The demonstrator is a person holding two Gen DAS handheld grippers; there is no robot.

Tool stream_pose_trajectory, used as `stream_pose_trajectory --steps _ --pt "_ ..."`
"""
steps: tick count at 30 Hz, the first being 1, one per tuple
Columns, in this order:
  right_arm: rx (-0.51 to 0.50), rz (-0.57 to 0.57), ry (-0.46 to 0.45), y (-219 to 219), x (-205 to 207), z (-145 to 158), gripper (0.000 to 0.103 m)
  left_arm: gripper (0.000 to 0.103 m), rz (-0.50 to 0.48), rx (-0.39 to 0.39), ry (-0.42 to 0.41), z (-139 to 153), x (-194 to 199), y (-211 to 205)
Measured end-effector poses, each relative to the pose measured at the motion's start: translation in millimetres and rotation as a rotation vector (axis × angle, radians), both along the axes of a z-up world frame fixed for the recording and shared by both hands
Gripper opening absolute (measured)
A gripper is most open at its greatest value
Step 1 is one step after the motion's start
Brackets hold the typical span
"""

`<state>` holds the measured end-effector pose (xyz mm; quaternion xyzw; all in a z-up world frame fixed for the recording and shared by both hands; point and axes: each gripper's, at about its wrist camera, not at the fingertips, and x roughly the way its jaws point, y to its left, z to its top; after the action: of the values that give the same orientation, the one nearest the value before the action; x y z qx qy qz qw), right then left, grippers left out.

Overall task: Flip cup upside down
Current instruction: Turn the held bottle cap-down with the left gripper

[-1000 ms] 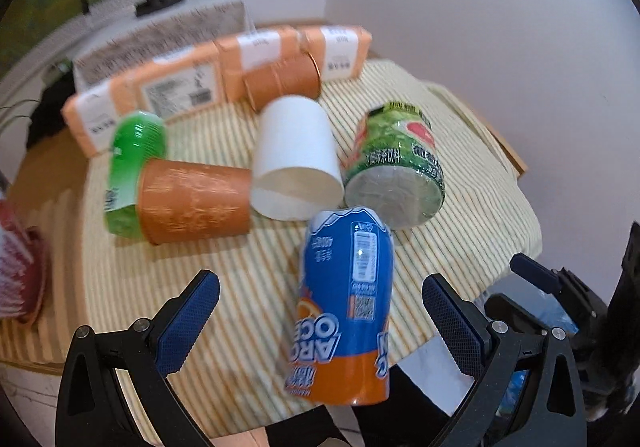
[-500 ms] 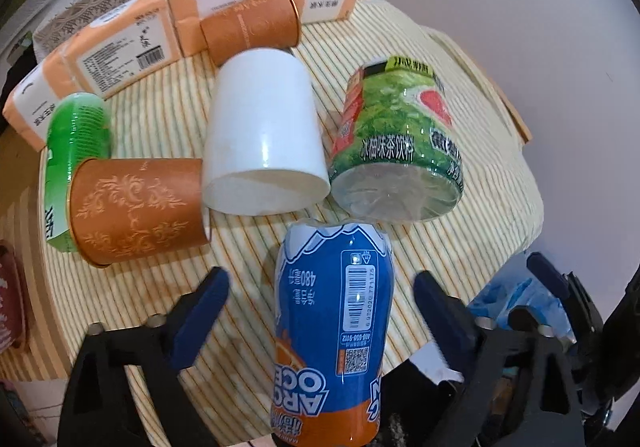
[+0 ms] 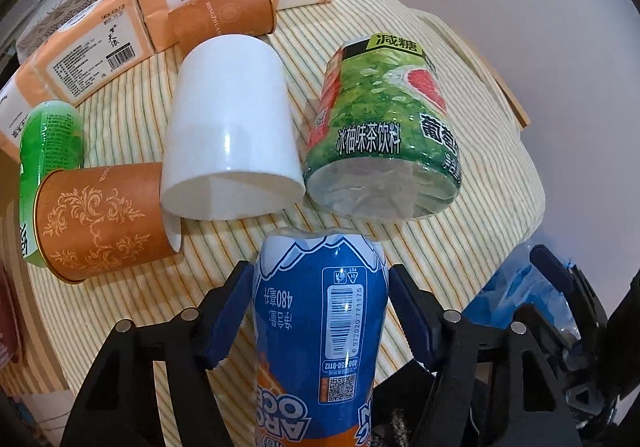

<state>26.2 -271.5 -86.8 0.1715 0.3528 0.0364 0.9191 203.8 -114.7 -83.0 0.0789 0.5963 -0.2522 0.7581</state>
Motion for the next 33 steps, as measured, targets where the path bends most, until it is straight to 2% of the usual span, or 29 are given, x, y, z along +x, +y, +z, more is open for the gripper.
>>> stream_pose_trajectory --steps 8,12,15,20,26,33 --pt "0.005 0.01 0.004 3 2 1 0.072 0.072 0.042 -0.067 -0.095 30 -20 29" --pt "0.004 0.022 -0.002 9 3 3 0.072 0.072 0.08 -0.092 -0.238 54 -36 50" --pt "-0.008 0.029 -0.009 14 3 5 0.072 0.072 0.12 -0.128 -0.301 63 -43 62" --pt "-0.021 0.043 -0.014 22 5 7 0.072 0.072 0.163 -0.18 -0.358 69 -55 75" --pt "-0.048 0.042 -0.038 28 2 11 0.072 0.072 0.211 -0.223 -0.476 76 -70 76" --pt "-0.14 0.039 -0.104 39 -7 20 0.072 0.072 0.23 -0.207 -0.569 69 -87 69"
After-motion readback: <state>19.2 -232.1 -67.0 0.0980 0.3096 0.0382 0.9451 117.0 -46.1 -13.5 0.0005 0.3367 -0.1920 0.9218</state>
